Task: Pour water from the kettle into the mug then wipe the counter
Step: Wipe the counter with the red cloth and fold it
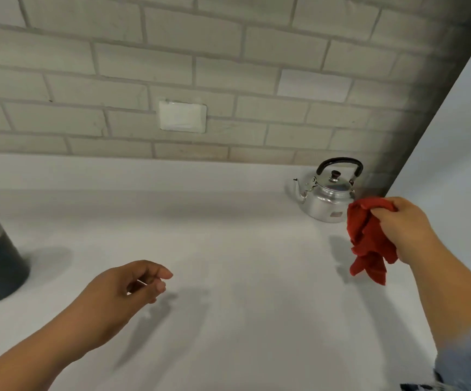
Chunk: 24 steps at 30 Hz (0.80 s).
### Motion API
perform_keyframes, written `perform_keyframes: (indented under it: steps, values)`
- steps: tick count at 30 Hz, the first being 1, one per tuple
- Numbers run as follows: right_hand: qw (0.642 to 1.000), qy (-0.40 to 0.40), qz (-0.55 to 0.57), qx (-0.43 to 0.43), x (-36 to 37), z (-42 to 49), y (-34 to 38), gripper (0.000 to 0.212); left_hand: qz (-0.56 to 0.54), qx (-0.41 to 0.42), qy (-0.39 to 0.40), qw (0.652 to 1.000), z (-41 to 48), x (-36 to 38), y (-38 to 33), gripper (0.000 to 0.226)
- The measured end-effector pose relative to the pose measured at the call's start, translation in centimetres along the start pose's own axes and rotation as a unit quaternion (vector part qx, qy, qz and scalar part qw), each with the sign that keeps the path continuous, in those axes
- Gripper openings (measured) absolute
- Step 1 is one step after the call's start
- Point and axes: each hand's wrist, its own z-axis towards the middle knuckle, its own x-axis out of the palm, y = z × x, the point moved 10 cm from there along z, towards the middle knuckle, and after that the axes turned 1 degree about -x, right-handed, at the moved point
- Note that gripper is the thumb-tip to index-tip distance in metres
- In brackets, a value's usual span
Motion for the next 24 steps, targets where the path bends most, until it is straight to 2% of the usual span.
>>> perform_keyframes:
  steps: [3, 5, 7, 9, 14, 18, 20, 22, 24]
  values:
    - [0.998, 0.035, -0.038, 0.042, 1.8, 3.7, -3.2, 0.03, 0.02, -0.025, -0.019, 0.999, 0.2, 0.1, 1.3, 0.022]
    - [0.99, 0.104, -0.087, 0.039, 4.5, 4.9, -5.0, 0.05, 0.031, -0.034, -0.034, 0.998, 0.4, -0.1, 2.1, 0.023]
    - [0.96, 0.194, -0.201, 0.002, 8.0, 5.1, -7.3, 0.069, 0.047, -0.039, -0.057, 0.997, 0.7, -0.6, 2.9, 0.024]
    - [0.929, 0.24, -0.277, -0.051, 11.1, 4.7, -9.3, 0.078, 0.071, -0.035, -0.08, 0.994, 1.0, -1.1, 3.4, 0.026]
    - [0.907, 0.165, -0.359, -0.144, 16.0, 4.6, -8.2, 0.072, 0.116, -0.049, -0.114, 0.985, 1.5, -1.4, 4.5, 0.025]
    - [0.904, 0.177, -0.344, -0.181, 21.4, 2.0, -4.0, 0.064, 0.154, -0.045, -0.125, 0.979, 2.3, -1.2, 4.9, 0.025]
    - [0.894, 0.192, -0.335, -0.226, 24.1, -0.2, -1.9, 0.061, 0.192, -0.035, -0.126, 0.973, 2.8, -1.0, 4.8, 0.026]
    - [0.885, 0.234, -0.281, -0.288, 26.5, -2.9, 0.1, 0.056, 0.243, -0.03, -0.128, 0.961, 3.2, -0.9, 4.6, 0.022]
    - [0.893, 0.327, -0.117, -0.286, 28.0, -5.2, 1.5, 0.049, 0.299, -0.038, -0.123, 0.945, 3.5, -0.6, 5.1, 0.025]
